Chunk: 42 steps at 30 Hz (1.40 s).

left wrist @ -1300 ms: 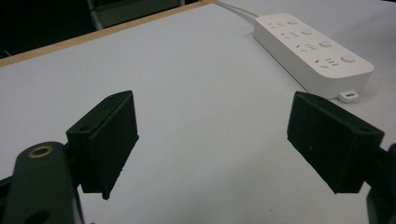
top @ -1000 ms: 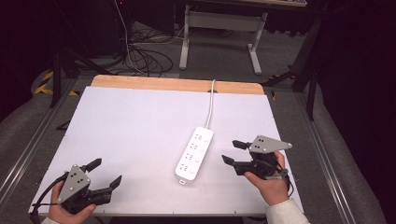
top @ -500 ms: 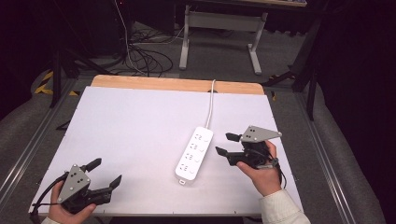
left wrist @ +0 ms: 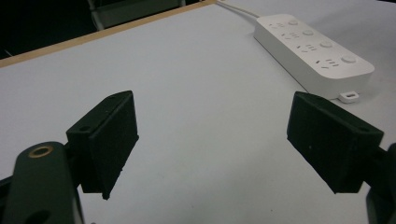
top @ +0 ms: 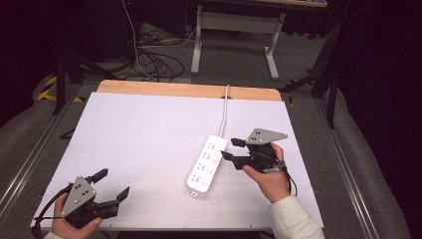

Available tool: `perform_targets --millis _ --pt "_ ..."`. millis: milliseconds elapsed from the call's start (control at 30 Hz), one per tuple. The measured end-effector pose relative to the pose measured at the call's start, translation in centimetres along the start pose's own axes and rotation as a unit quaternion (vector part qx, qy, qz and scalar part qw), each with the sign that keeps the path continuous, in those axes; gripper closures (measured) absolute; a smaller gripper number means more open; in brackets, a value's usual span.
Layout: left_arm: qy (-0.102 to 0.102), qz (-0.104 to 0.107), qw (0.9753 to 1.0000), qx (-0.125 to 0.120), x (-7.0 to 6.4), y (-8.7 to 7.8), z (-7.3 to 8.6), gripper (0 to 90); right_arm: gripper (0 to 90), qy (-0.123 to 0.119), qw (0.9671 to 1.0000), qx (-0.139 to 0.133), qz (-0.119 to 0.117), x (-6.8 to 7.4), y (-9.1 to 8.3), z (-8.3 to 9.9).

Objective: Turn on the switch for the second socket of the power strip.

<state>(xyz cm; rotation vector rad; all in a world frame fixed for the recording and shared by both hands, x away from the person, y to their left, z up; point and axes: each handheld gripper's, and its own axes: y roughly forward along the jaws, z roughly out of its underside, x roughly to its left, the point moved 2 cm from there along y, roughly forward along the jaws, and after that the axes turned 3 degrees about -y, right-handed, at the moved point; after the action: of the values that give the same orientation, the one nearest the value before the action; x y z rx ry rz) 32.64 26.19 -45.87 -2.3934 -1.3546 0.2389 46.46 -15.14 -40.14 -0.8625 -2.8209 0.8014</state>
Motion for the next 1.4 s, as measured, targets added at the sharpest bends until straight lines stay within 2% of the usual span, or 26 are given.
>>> perform_targets --millis 233,433,667,900,1067,1233,1400 --pt "0.0 0.0 1.0 0.001 0.0 0.0 0.0 16.9 43.9 -0.006 1.0 0.007 0.001 0.0 1.2 -0.3" --pt "-0.001 0.001 1.0 0.001 0.0 0.1 0.0 17.0 48.6 -0.012 0.9999 0.01 -0.002 0.0 2.1 -0.4" --pt "0.002 0.002 1.0 0.002 0.0 0.1 0.0 17.0 52.6 -0.002 0.9997 0.022 -0.012 -0.1 3.3 -0.2" --pt "0.0 0.003 1.0 0.001 0.0 0.1 0.1 17.1 64.0 0.019 0.9989 0.036 -0.021 -0.3 4.3 0.2" --pt "0.001 0.003 1.0 0.002 0.0 0.1 0.1 17.0 74.4 0.013 0.998 0.056 -0.024 -0.3 5.0 0.5" --pt "0.0 0.003 1.0 0.002 0.0 0.1 0.1 17.1 86.0 0.005 0.9957 0.089 -0.025 -0.3 5.8 0.9" --pt "0.001 0.003 1.0 0.002 0.0 0.1 0.0 17.1 90.0 0.0 0.994 0.107 -0.025 -0.3 6.4 1.2"
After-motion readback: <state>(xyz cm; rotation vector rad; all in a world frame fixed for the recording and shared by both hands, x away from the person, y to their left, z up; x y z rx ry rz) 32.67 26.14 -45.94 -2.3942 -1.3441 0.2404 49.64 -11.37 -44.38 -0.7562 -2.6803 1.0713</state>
